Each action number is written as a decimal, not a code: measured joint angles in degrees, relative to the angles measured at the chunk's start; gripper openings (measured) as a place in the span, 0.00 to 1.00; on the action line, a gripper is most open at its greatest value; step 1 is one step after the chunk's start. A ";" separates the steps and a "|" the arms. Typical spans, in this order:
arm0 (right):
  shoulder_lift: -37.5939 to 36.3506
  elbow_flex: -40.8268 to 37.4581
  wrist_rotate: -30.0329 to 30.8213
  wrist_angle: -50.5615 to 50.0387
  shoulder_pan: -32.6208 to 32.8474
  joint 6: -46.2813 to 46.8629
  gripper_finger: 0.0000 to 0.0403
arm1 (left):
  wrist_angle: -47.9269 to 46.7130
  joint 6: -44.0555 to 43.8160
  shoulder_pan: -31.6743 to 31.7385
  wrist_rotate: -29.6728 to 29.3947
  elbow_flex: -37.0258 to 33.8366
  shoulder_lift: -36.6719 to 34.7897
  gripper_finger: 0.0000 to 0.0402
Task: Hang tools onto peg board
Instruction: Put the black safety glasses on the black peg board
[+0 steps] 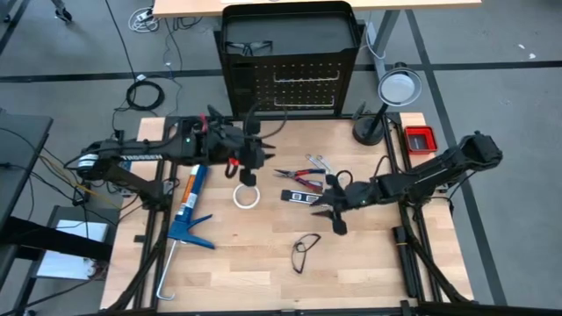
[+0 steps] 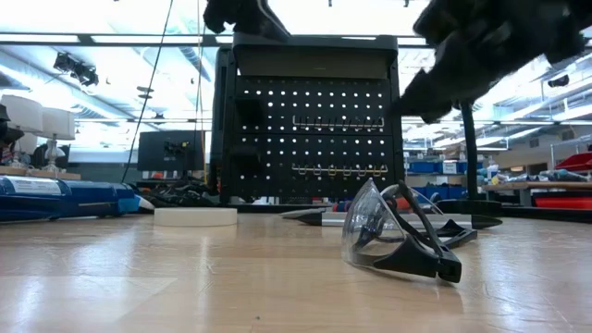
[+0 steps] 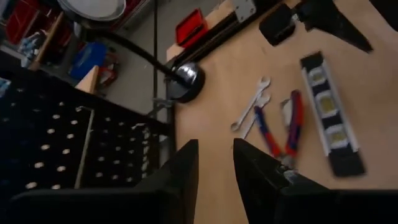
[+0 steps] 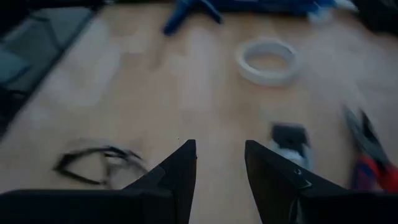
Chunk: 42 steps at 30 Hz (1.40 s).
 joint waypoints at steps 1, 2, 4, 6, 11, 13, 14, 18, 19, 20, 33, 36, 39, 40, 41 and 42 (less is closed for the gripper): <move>0.22 0.28 -0.01 0.02 1.05 -1.01 0.36 | 0.89 -1.12 -0.52 0.00 -0.74 -0.02 0.26; 0.67 0.47 0.12 0.12 1.98 -1.98 0.36 | 1.48 -2.23 -0.98 -0.02 -1.66 -0.04 0.26; 2.28 0.79 1.71 0.43 3.73 -2.85 0.36 | 3.44 -4.55 -1.89 -0.03 -3.43 -0.04 0.26; 4.68 1.25 3.77 1.16 5.17 -2.32 0.36 | 5.63 -6.45 -2.70 -0.19 -5.22 -0.04 0.26; 12.48 3.22 4.85 4.36 7.88 0.50 0.36 | 10.05 -10.17 -4.17 -2.12 -9.37 -0.04 0.26; 15.49 4.64 4.85 4.54 8.99 0.80 0.36 | 12.31 -10.79 -4.57 -2.81 -10.68 -0.04 0.26; 16.89 5.37 4.87 4.49 9.40 0.89 0.36 | 12.69 -11.01 -4.74 -3.59 -11.22 -0.04 0.26; 21.12 8.22 5.48 4.59 10.93 0.89 0.36 | 13.39 -12.35 -5.36 -5.94 -11.85 -0.02 0.26; 21.73 8.56 6.44 4.28 11.33 0.87 0.36 | 13.08 -12.93 -5.42 -6.43 -11.95 -0.02 0.26; 22.53 9.01 7.73 4.24 11.61 0.68 0.36 | 12.87 -13.40 -5.42 -6.49 -11.96 -0.04 0.26; 25.12 9.64 13.66 -1.45 13.51 0.60 0.36 | 12.62 -13.77 -5.53 -6.97 -11.94 -0.03 0.26; 25.12 9.64 13.65 -1.98 13.51 1.06 0.36 | 12.44 -13.77 -5.51 -7.02 -11.94 -0.04 0.26; 25.12 9.64 13.65 -1.95 13.48 1.08 0.32 | 12.29 -13.77 -5.51 -7.04 -11.94 -0.02 0.26; 25.12 9.64 13.65 -2.07 13.44 1.08 0.30 | 12.12 -13.77 -5.51 -7.03 -11.94 -0.04 0.26; 25.12 9.64 13.65 -2.24 13.44 1.08 0.28 | 12.04 -13.77 -5.51 -7.04 -11.94 -0.03 0.26; 25.12 9.64 13.65 -2.40 13.44 1.08 0.26 | 11.84 -13.77 -5.51 -7.05 -11.94 -0.03 0.26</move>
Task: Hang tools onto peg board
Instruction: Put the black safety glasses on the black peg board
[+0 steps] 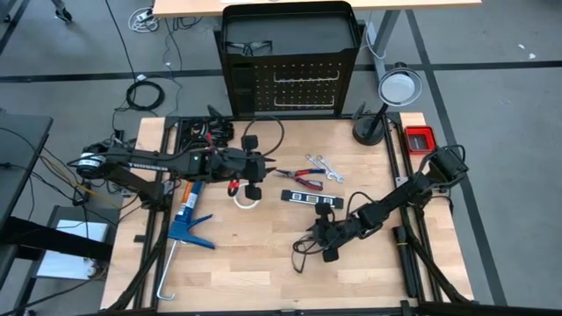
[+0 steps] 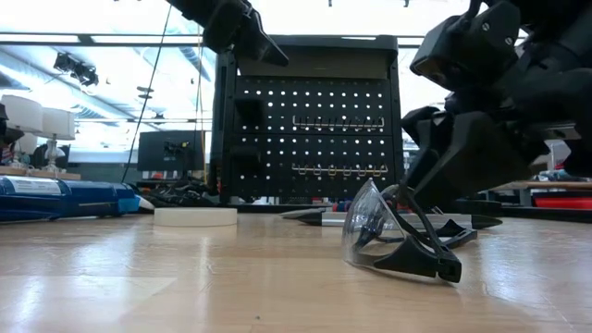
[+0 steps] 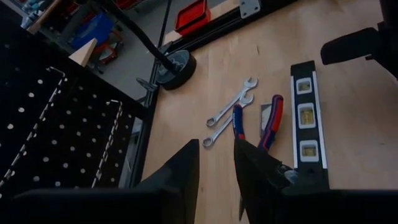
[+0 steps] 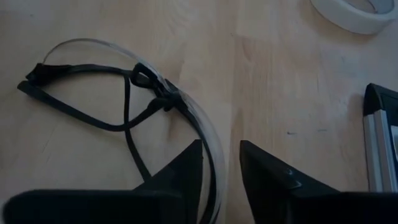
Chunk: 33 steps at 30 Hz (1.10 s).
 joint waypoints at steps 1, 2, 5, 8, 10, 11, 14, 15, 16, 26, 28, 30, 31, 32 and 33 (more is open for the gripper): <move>0.00 0.00 0.00 -0.28 0.00 0.00 0.23 | -0.30 0.00 0.00 -0.12 0.00 0.01 0.26; 0.00 0.00 0.00 -0.56 0.00 0.00 0.21 | -0.37 0.00 0.00 -0.53 0.00 0.01 0.26; 0.00 0.00 -0.01 -1.14 0.00 0.00 0.12 | -0.47 0.00 0.00 -1.91 0.00 -0.02 0.26; 0.00 0.00 -0.02 -1.15 -0.36 -0.09 0.04 | -0.44 -0.01 0.00 -2.43 0.00 0.01 0.26; 0.00 -0.01 -0.04 -1.09 -0.99 0.78 0.03 | -0.30 0.25 0.02 -1.18 0.00 0.01 0.26; 0.00 -0.02 -0.07 -1.11 -1.52 1.61 0.03 | -0.28 0.49 0.00 -0.01 0.00 0.00 0.26; -1.07 -0.04 -0.06 -1.54 -3.20 4.12 0.06 | 0.36 1.65 0.00 3.99 0.00 0.01 0.26; -1.73 0.24 -0.04 -2.38 -3.78 4.31 0.06 | 0.91 1.84 -0.02 4.71 0.00 0.01 0.26; -2.55 0.75 -0.04 -3.59 -4.42 4.24 0.05 | 1.55 2.28 -0.07 4.98 0.00 0.01 0.26; -12.32 11.04 5.35 -27.84 -12.66 3.84 0.04 | 8.01 3.31 -0.22 7.56 -4.30 -0.01 0.22; -14.65 12.42 6.87 -33.39 -14.17 4.39 0.04 | 10.36 3.28 -0.24 7.24 -7.33 0.03 0.21; -17.19 13.36 8.93 -38.33 -15.54 5.08 0.03 | 13.08 2.95 -0.24 6.60 -10.04 0.03 0.20; -18.44 13.79 10.09 -40.55 -16.34 5.49 0.03 | 14.50 2.30 -0.22 6.45 -11.50 0.03 0.20; -19.75 14.24 11.36 -42.28 -17.25 5.84 0.03 | 15.95 1.85 -0.22 6.33 -12.86 0.03 0.20; -20.99 14.72 12.46 -43.82 -18.25 6.11 0.03 | 17.37 1.47 -0.22 6.33 -14.12 0.03 0.20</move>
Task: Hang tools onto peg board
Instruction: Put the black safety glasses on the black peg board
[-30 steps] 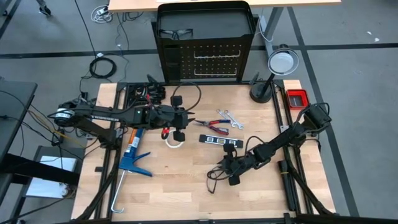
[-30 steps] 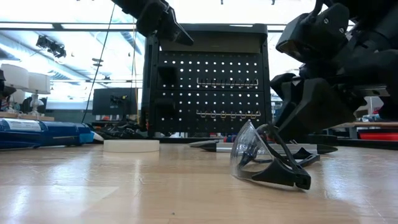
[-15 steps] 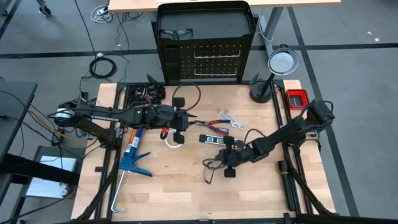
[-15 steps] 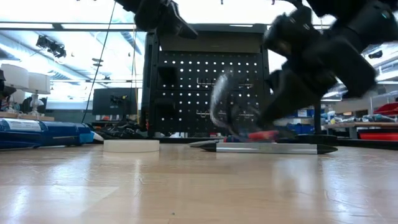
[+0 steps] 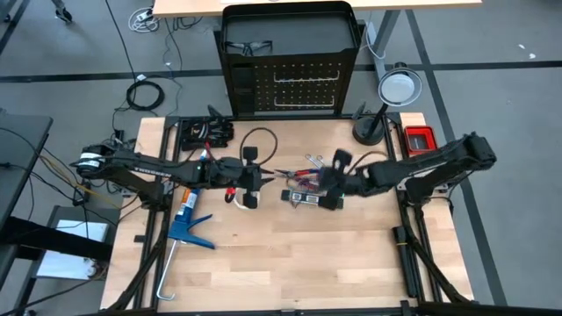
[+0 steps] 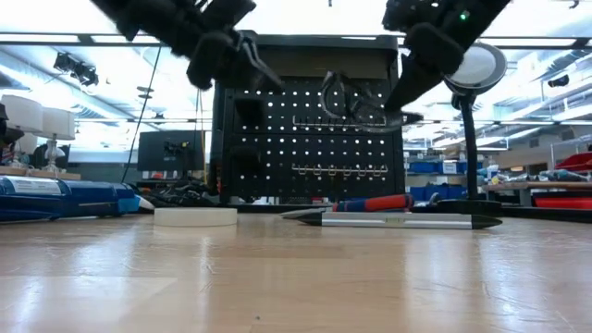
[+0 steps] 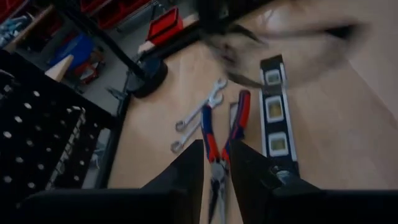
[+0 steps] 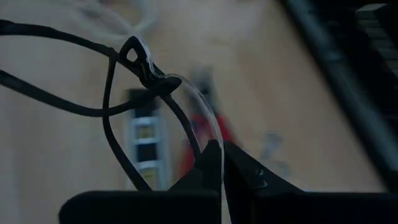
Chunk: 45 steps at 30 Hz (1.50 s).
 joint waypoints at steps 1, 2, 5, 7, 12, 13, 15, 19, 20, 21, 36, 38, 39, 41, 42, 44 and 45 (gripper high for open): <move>-1.17 0.51 1.15 -1.31 -1.22 0.20 0.03 | 1.57 -0.44 0.00 0.00 -1.27 0.00 0.19; -2.26 1.05 2.24 -2.31 -2.54 0.34 0.03 | 3.68 -0.83 0.00 0.00 -2.34 0.00 0.19; -5.04 2.38 4.73 -3.03 -6.98 0.13 0.03 | 11.01 -1.03 0.00 0.00 -6.19 -0.04 0.19; -6.24 3.72 5.16 -2.73 -10.50 -1.69 0.03 | 16.21 -1.05 0.08 0.00 -8.92 -0.04 0.19; -7.06 7.68 4.96 1.66 -19.14 -12.35 0.03 | 30.92 -1.07 1.93 1.77 -15.86 -0.04 0.19; -7.01 8.81 4.44 3.06 -20.86 -15.52 0.03 | 33.42 -1.10 2.54 2.04 -17.22 -0.04 0.19; -6.76 11.15 3.85 6.92 -23.78 -21.50 0.03 | 38.04 -1.84 3.91 2.38 -19.28 -0.04 0.19; -6.64 15.90 2.53 14.00 -28.13 -29.40 0.03 | 40.14 -6.77 6.20 2.41 -21.13 -0.07 0.19; -6.66 17.08 2.16 15.73 -28.87 -30.58 0.03 | 40.28 -8.19 6.47 2.40 -21.33 -0.07 0.19; -6.76 18.16 1.55 17.28 -29.48 -31.59 0.03 | 40.37 -9.35 6.56 2.43 -21.47 -0.07 0.19; -5.46 22.70 -0.55 43.47 -37.86 -39.14 0.03 | 48.40 -12.99 8.51 0.27 -21.97 -0.07 0.19; -4.86 22.70 -1.56 45.43 -39.73 -38.83 0.03 | 49.26 -12.98 9.51 0.22 -21.97 -0.07 0.19; -4.62 22.70 -2.18 45.88 -40.58 -38.45 0.03 | 49.35 -12.99 9.98 0.20 -21.97 -0.07 0.19; -4.05 22.78 -3.44 46.19 -42.39 -37.48 0.03 | 49.33 -12.97 10.85 0.20 -21.97 -0.07 0.19; -3.53 23.40 -3.92 45.55 -43.17 -36.85 0.03 | 49.33 -12.97 11.28 0.20 -21.97 -0.07 0.19; -2.16 25.28 -5.09 43.63 -44.87 -35.79 0.03 | 49.28 -12.97 11.83 0.20 -21.97 -0.07 0.19; -1.34 26.50 -5.85 42.70 -45.52 -35.68 0.03 | 49.29 -12.97 12.05 0.23 -21.97 -0.07 0.19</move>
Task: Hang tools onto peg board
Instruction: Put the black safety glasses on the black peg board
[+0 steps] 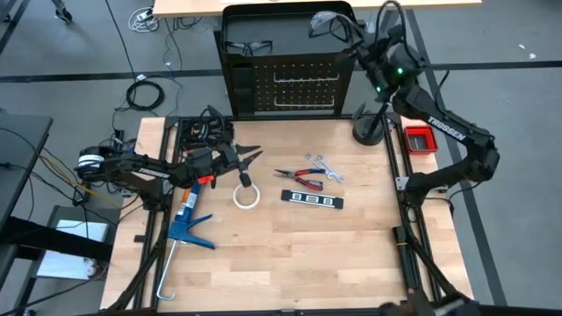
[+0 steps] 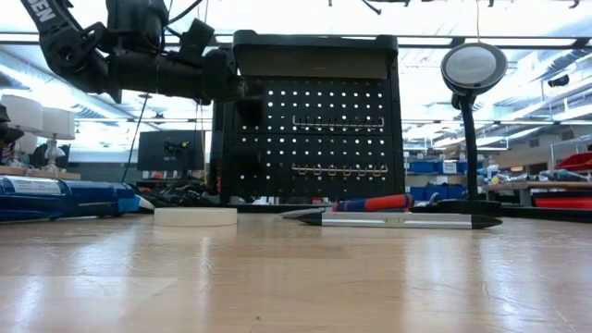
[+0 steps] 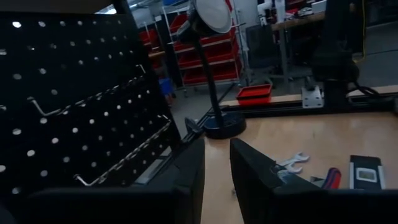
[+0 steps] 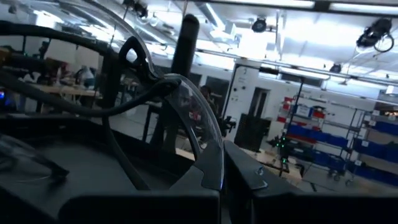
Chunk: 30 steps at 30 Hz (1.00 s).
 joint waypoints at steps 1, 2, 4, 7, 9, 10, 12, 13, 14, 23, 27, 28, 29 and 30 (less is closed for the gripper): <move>0.95 1.24 -0.57 -0.55 -0.50 0.02 0.03 | -0.01 -0.02 0.10 0.13 0.00 0.00 0.19; 2.01 2.60 -0.90 -1.14 -0.99 0.02 0.03 | -0.03 -0.04 0.18 0.22 0.00 0.00 0.19; 4.11 5.64 -1.42 -3.00 -1.72 -0.01 0.03 | 0.01 -0.01 0.19 0.28 0.00 0.00 0.19; 7.39 10.76 -1.94 -7.80 -2.87 0.04 0.03 | -0.33 -0.07 0.19 0.47 0.00 0.00 0.19; 9.46 13.87 -1.95 -10.81 -3.91 0.66 0.03 | -0.31 -0.11 0.19 0.47 0.00 0.00 0.19; 10.36 15.20 -1.93 -12.39 -4.46 1.43 0.03 | -0.31 -0.11 0.19 0.47 0.00 0.00 0.19; 11.78 17.45 -1.93 -15.55 -5.55 3.34 0.03 | -0.39 -0.11 0.17 0.47 0.00 0.00 0.19; 12.24 18.38 -1.92 -17.18 -6.05 4.33 0.03 | -0.45 -0.13 0.17 0.47 0.00 0.00 0.19; 12.59 19.22 -1.91 -18.74 -6.55 5.27 0.03 | -0.62 -0.13 0.17 0.47 0.00 0.00 0.19; 12.69 20.38 -2.63 -28.64 -9.58 9.05 0.04 | -1.20 -0.22 0.15 0.49 0.00 0.02 0.19; 12.69 20.38 -8.44 -31.59 -10.00 9.27 0.04 | -1.18 -0.24 0.15 0.49 0.02 0.02 0.19; 12.69 20.38 -8.70 -32.08 -10.00 9.59 0.04 | -1.18 -0.29 0.15 0.49 0.02 0.02 0.19; 12.69 20.38 -8.79 -32.37 -9.98 9.85 0.04 | -1.18 -0.31 0.15 0.49 0.02 0.02 0.19; 12.67 20.38 -8.81 -32.75 -10.07 9.90 0.04 | -1.18 -0.31 0.15 0.49 0.02 0.02 0.19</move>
